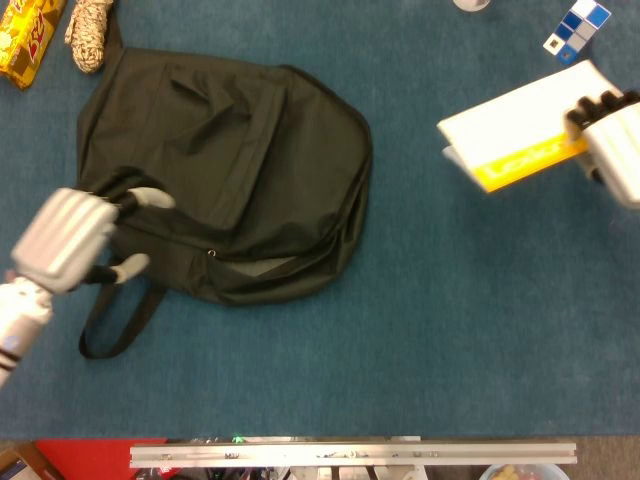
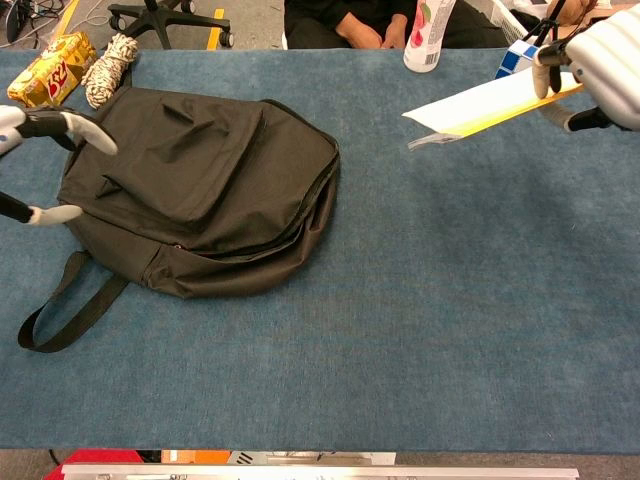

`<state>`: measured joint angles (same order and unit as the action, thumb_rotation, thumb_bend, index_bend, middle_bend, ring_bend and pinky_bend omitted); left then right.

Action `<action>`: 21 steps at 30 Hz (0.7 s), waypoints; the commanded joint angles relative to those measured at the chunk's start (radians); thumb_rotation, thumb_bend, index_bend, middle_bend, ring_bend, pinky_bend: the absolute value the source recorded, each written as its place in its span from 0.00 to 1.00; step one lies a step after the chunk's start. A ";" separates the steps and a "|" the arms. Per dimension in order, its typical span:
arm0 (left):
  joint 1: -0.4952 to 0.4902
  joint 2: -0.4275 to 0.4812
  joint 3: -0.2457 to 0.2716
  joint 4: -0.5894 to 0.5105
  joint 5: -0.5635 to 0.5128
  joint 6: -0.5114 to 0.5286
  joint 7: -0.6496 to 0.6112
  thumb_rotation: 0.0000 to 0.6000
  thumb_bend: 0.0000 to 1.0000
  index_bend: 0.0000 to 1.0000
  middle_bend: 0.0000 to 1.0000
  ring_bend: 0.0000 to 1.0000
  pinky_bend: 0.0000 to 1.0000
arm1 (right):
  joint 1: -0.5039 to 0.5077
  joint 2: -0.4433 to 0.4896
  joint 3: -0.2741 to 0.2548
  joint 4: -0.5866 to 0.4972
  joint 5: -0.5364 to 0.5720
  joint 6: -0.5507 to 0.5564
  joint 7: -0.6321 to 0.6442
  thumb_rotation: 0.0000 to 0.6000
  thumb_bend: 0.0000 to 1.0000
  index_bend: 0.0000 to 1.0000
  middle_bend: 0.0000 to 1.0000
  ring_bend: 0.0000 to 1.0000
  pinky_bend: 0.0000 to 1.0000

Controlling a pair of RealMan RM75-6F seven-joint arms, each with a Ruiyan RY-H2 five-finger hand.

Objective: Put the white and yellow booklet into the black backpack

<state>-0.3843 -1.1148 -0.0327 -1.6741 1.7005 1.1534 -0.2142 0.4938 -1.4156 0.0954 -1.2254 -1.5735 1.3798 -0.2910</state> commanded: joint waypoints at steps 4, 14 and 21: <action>-0.084 -0.090 -0.029 -0.010 -0.016 -0.079 0.084 1.00 0.20 0.28 0.24 0.17 0.28 | -0.027 0.046 0.021 -0.034 0.031 0.016 -0.019 1.00 0.29 0.87 0.70 0.60 0.72; -0.190 -0.244 -0.076 0.015 -0.162 -0.218 0.260 1.00 0.20 0.20 0.18 0.13 0.28 | -0.061 0.081 0.028 -0.063 0.047 0.039 -0.019 1.00 0.29 0.88 0.70 0.61 0.72; -0.244 -0.317 -0.106 0.039 -0.317 -0.292 0.389 1.00 0.20 0.11 0.13 0.10 0.27 | -0.073 0.081 0.024 -0.068 0.045 0.040 -0.013 1.00 0.29 0.88 0.70 0.61 0.72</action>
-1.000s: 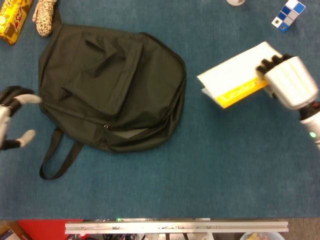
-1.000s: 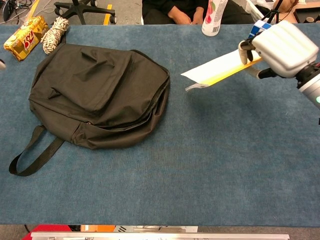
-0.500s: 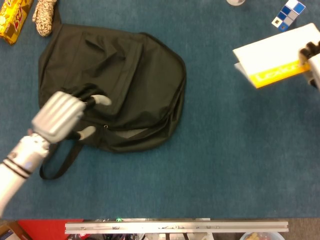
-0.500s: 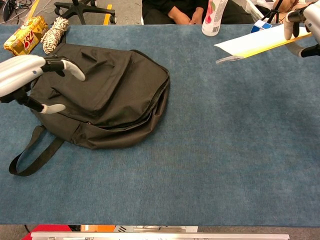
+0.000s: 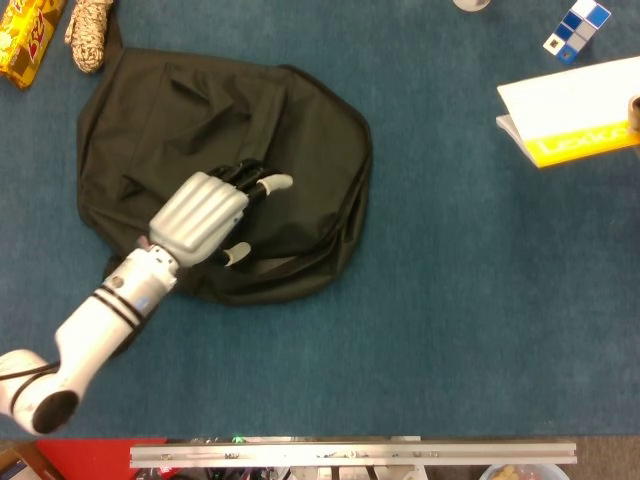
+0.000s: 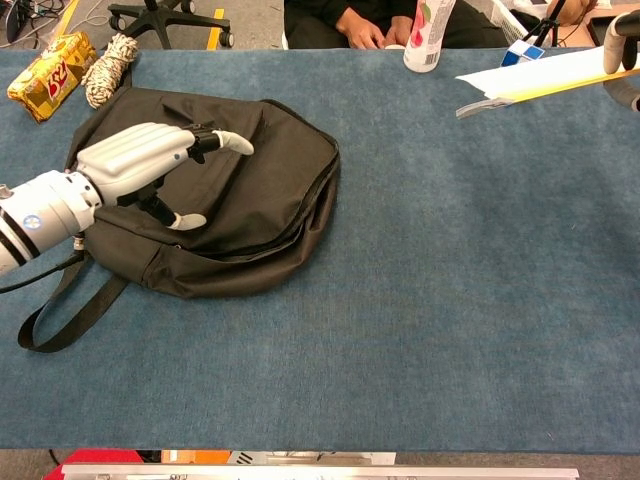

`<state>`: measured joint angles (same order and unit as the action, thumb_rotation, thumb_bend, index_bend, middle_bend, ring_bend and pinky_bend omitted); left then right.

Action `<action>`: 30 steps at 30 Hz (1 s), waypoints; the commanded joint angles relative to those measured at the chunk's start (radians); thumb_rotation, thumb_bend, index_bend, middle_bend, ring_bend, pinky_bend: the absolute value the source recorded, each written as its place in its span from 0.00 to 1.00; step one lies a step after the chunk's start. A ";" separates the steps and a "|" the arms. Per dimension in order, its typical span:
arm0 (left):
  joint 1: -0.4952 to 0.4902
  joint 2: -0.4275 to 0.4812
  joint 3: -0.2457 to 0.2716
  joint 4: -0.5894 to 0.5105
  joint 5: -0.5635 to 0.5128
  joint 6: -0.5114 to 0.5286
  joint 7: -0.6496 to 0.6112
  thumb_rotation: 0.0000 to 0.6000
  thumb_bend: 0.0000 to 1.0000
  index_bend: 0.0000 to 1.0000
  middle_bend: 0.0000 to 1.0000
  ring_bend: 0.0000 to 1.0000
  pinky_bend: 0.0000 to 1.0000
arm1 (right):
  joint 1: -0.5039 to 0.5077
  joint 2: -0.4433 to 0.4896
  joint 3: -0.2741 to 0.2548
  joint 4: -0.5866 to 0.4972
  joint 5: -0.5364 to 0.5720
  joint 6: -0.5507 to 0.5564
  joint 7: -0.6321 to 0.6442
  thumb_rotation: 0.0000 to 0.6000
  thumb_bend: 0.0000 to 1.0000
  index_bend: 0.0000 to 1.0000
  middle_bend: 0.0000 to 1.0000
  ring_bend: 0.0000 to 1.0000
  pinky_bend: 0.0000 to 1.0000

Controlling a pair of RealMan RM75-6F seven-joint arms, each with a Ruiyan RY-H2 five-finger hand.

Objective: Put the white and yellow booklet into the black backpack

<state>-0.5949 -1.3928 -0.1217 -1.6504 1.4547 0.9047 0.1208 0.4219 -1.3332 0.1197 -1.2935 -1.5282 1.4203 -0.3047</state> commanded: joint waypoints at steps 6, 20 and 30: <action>-0.074 -0.100 -0.019 0.039 -0.158 -0.074 0.143 1.00 0.20 0.09 0.11 0.09 0.26 | -0.003 -0.004 0.002 0.000 -0.005 0.000 0.006 1.00 0.29 0.88 0.70 0.61 0.72; -0.166 -0.237 -0.007 0.091 -0.464 -0.097 0.348 1.00 0.17 0.02 0.00 0.00 0.19 | -0.010 -0.007 0.007 0.015 -0.001 -0.008 0.026 1.00 0.29 0.89 0.70 0.61 0.72; -0.136 -0.405 -0.032 0.233 -0.466 0.088 0.325 1.00 0.17 0.26 0.22 0.19 0.33 | -0.014 -0.016 0.005 0.030 -0.005 -0.012 0.051 1.00 0.29 0.90 0.70 0.61 0.72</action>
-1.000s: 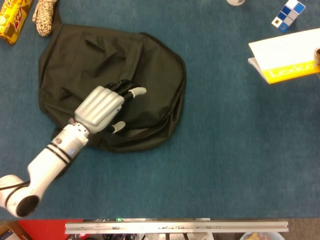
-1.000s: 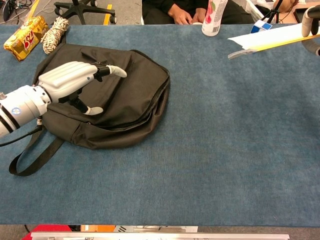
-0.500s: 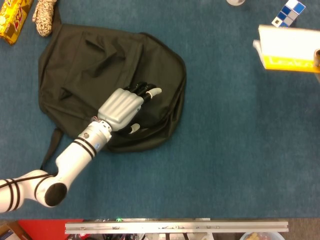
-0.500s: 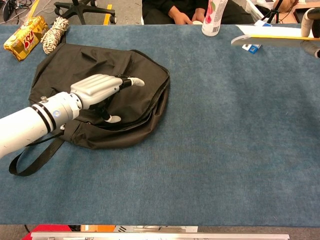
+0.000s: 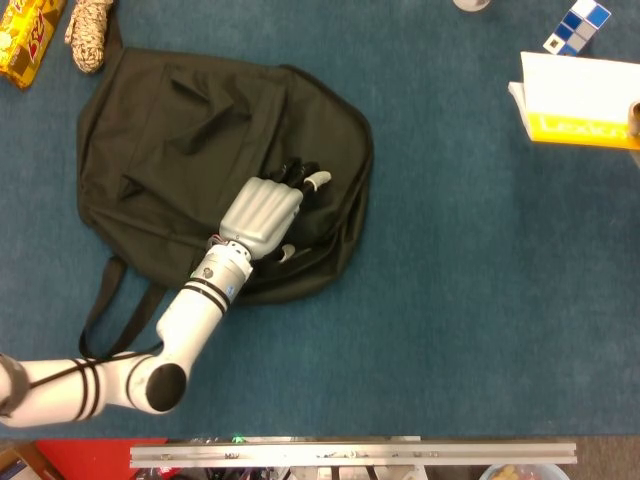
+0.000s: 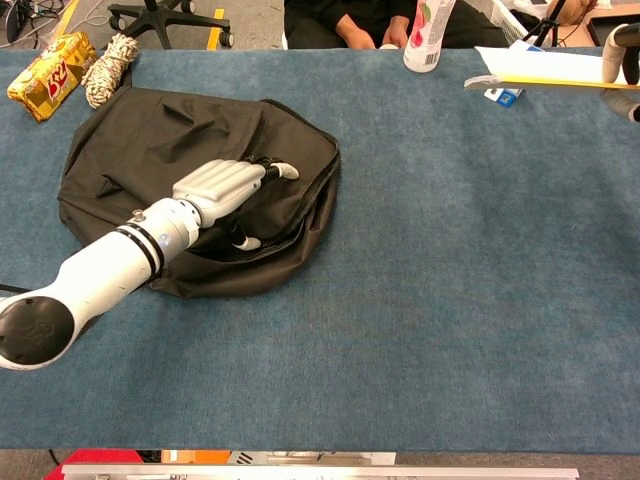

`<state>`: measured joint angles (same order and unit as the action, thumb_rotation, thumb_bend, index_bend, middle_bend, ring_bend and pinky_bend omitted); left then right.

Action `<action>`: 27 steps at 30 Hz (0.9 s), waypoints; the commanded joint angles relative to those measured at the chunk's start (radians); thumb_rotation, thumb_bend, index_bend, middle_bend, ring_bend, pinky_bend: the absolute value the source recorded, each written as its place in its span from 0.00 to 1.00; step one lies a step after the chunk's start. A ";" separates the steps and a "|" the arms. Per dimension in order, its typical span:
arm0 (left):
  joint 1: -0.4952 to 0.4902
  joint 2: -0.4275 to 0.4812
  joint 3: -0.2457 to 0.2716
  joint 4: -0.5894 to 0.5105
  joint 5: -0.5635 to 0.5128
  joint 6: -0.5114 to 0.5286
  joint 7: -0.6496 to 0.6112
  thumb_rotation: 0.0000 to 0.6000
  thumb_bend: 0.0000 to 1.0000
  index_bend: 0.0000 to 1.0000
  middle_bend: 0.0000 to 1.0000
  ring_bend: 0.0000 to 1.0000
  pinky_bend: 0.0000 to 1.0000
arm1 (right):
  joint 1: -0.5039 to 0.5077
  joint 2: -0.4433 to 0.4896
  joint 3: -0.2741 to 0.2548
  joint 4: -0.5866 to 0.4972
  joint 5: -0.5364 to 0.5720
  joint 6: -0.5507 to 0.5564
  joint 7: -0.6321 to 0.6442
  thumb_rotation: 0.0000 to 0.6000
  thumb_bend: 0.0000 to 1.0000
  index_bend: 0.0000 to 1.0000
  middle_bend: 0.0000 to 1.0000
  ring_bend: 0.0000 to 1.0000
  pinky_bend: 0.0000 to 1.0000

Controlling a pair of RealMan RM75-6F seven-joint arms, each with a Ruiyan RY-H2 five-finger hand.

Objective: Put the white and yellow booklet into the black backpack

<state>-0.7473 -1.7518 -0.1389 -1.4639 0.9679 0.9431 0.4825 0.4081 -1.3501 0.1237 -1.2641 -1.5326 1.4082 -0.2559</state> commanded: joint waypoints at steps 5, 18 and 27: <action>0.033 -0.098 -0.039 0.133 0.082 0.099 -0.136 1.00 0.21 0.50 0.52 0.51 0.67 | -0.005 0.005 0.004 -0.007 0.001 0.004 0.012 1.00 0.29 0.90 0.70 0.61 0.72; 0.061 -0.038 -0.159 0.047 0.149 0.164 -0.354 1.00 0.36 0.76 0.82 0.80 1.00 | -0.018 0.025 -0.021 -0.045 -0.040 0.016 0.054 1.00 0.28 0.90 0.71 0.61 0.72; 0.058 0.056 -0.198 -0.177 0.123 0.190 -0.271 1.00 0.36 0.76 0.82 0.80 1.00 | 0.014 0.002 -0.039 -0.067 -0.113 0.009 0.059 1.00 0.28 0.90 0.71 0.62 0.72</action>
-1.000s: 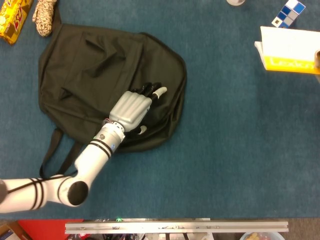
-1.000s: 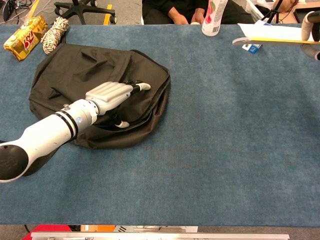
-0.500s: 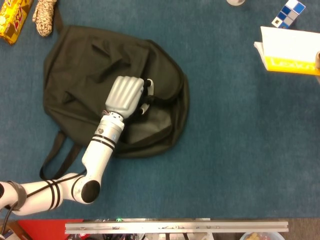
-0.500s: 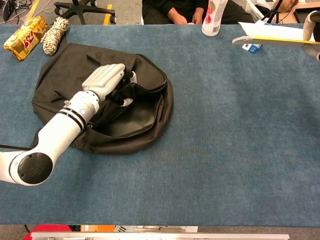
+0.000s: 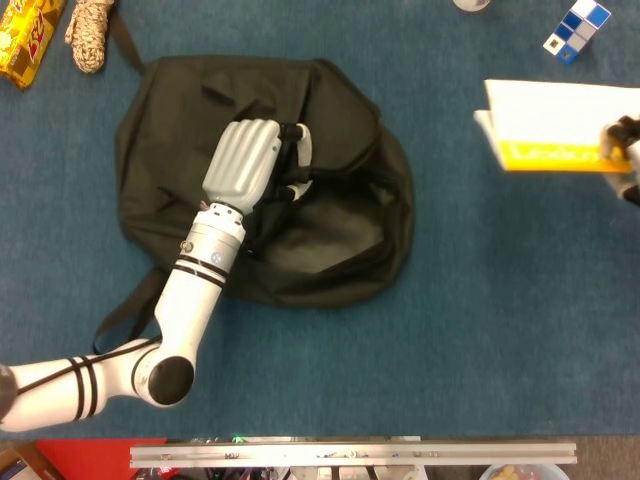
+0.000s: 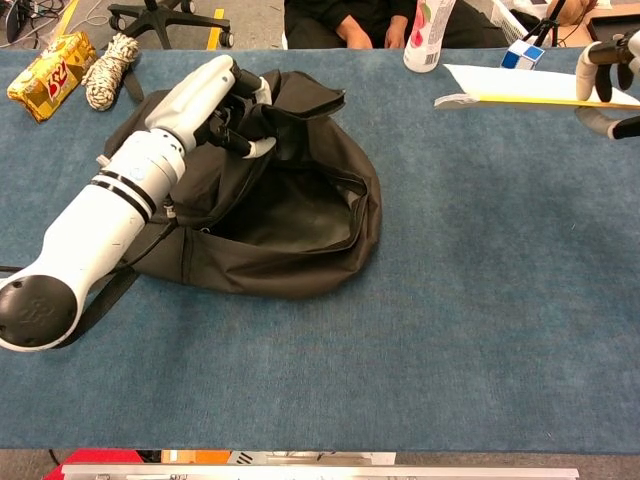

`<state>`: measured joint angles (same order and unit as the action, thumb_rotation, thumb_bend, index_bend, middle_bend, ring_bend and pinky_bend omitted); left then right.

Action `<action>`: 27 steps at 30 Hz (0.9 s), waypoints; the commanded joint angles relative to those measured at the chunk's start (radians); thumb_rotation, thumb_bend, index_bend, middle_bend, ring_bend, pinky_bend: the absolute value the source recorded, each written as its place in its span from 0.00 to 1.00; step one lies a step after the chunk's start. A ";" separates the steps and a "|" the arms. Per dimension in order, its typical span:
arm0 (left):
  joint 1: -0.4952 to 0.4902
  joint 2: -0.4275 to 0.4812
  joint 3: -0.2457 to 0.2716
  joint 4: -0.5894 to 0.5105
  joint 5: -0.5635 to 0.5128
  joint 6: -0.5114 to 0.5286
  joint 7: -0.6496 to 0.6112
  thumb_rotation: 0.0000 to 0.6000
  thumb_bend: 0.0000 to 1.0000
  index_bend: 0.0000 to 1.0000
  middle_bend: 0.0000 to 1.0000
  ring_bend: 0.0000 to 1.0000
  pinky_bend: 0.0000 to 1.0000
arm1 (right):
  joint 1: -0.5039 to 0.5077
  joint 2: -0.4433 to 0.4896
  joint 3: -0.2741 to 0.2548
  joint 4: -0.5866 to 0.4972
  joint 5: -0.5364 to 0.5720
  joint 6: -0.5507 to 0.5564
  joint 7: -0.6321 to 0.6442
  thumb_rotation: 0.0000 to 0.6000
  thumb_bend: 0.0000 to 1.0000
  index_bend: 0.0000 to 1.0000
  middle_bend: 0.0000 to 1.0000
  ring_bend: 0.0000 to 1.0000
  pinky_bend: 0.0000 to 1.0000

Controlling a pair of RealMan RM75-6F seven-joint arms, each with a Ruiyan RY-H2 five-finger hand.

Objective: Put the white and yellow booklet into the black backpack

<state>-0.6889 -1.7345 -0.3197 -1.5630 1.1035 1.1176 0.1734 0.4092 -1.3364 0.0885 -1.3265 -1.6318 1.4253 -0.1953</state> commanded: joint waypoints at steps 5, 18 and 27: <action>-0.006 0.067 -0.038 -0.174 -0.045 0.033 0.080 1.00 0.36 0.76 0.82 0.80 1.00 | 0.055 -0.053 -0.014 0.001 -0.054 -0.050 -0.016 1.00 0.28 0.90 0.71 0.62 0.72; -0.029 0.116 -0.077 -0.291 -0.144 0.049 0.122 1.00 0.36 0.76 0.82 0.80 1.00 | 0.169 -0.217 -0.013 0.078 -0.112 -0.148 -0.067 1.00 0.28 0.90 0.71 0.62 0.73; -0.025 0.151 -0.067 -0.316 -0.152 0.059 0.107 1.00 0.36 0.75 0.81 0.80 1.00 | 0.240 -0.350 0.005 0.152 -0.113 -0.197 -0.108 1.00 0.27 0.90 0.71 0.62 0.73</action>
<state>-0.7140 -1.5846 -0.3882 -1.8778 0.9521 1.1756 0.2810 0.6336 -1.6625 0.0850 -1.1906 -1.7471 1.2357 -0.2959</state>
